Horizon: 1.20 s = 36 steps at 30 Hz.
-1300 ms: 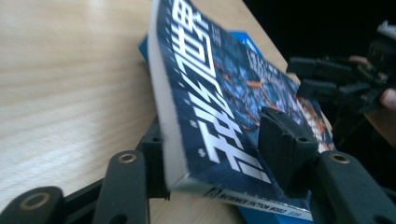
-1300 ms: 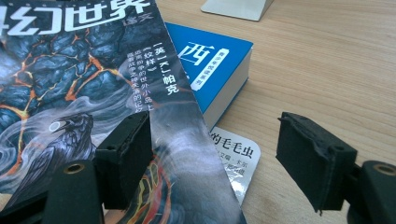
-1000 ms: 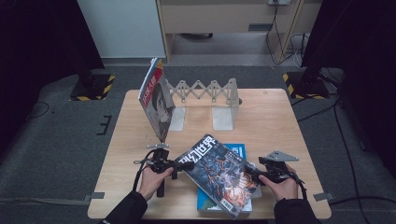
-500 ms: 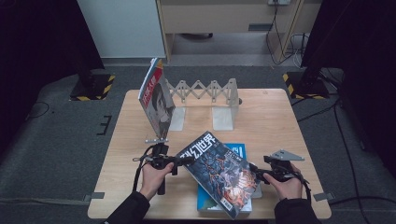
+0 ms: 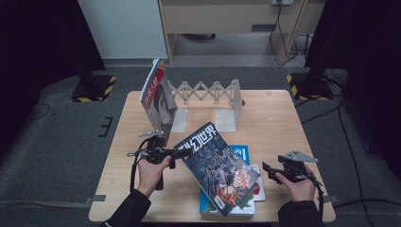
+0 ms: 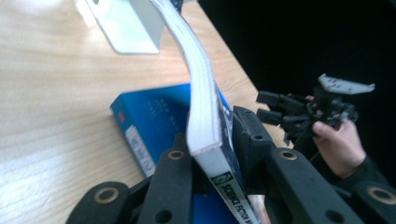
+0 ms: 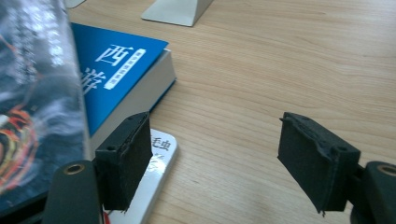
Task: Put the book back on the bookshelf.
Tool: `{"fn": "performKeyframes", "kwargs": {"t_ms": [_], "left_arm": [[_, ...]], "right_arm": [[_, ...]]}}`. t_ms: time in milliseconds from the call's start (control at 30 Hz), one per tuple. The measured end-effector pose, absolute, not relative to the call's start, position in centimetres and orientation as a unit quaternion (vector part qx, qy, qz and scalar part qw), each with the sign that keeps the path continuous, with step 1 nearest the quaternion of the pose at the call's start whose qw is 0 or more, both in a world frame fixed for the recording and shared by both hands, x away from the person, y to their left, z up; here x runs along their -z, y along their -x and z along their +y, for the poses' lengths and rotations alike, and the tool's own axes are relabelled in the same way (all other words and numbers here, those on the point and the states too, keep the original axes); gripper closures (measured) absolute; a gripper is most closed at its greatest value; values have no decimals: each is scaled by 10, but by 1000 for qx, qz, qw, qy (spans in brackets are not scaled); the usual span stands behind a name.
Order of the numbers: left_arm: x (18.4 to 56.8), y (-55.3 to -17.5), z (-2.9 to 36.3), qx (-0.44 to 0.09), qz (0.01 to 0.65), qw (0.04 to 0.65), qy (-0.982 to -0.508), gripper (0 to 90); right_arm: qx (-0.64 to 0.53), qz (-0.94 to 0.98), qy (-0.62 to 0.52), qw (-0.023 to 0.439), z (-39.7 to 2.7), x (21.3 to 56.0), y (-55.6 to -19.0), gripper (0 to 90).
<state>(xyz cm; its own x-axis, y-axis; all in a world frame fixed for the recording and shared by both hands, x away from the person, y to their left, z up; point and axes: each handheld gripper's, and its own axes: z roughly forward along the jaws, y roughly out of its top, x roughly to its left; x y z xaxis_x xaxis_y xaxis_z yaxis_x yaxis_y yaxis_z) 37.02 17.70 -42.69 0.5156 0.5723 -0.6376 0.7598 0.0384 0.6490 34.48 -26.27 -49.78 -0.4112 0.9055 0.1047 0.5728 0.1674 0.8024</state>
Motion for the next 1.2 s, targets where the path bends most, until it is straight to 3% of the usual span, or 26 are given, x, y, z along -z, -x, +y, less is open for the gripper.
{"fn": "performKeyframes", "kwargs": {"t_ms": [667,1200], "left_arm": [[358,-374,169,56,450,570,-685,819],[298,-378,182,-76,440,568,-692,819]], "right_arm": [[-380,735,-521,210,-275,503,-348,258],[-363,738,-529,208,-281,509,-353,246]]}}
